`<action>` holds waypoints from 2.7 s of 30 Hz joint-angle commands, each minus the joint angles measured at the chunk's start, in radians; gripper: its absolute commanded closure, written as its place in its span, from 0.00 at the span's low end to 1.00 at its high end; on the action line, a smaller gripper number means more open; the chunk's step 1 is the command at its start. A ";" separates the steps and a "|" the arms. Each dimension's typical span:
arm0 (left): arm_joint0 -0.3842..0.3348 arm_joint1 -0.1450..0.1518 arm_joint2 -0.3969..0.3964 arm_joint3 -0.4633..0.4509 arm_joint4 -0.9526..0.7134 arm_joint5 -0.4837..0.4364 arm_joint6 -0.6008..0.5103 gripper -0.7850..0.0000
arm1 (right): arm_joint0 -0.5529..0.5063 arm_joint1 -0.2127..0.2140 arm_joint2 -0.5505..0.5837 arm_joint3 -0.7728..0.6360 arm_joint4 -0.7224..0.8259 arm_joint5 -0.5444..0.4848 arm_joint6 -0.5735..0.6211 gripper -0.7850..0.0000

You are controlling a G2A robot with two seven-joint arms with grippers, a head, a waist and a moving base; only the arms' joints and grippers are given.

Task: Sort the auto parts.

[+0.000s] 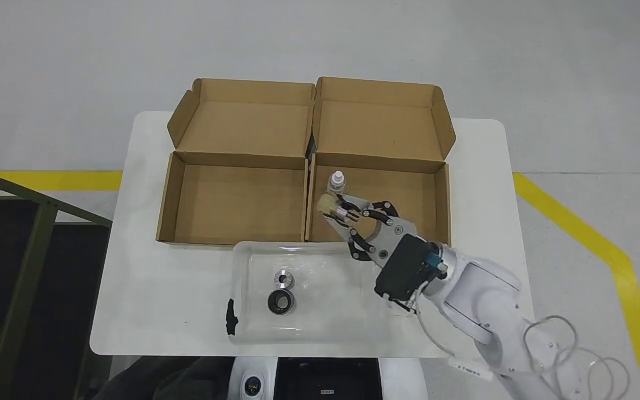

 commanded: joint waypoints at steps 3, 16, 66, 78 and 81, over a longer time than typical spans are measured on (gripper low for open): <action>0.000 0.000 0.000 0.000 0.000 0.000 0.000 0.00 | 0.011 -0.001 0.010 0.019 0.006 -0.010 0.025 1.00; 0.000 0.000 0.000 0.000 0.000 0.000 0.000 0.00 | 0.097 -0.005 0.022 0.111 0.080 -0.114 0.250 1.00; 0.000 0.000 0.000 0.000 0.000 0.000 0.000 0.00 | 0.523 -0.074 -0.204 0.722 0.186 -0.272 0.645 0.98; 0.000 0.000 0.000 0.000 0.000 0.000 0.000 0.00 | 0.562 -0.093 -0.251 0.788 0.167 -0.263 0.655 0.89; 0.000 0.000 0.000 0.000 0.000 0.000 0.000 0.00 | 0.567 -0.097 -0.258 0.796 0.165 -0.263 0.654 0.72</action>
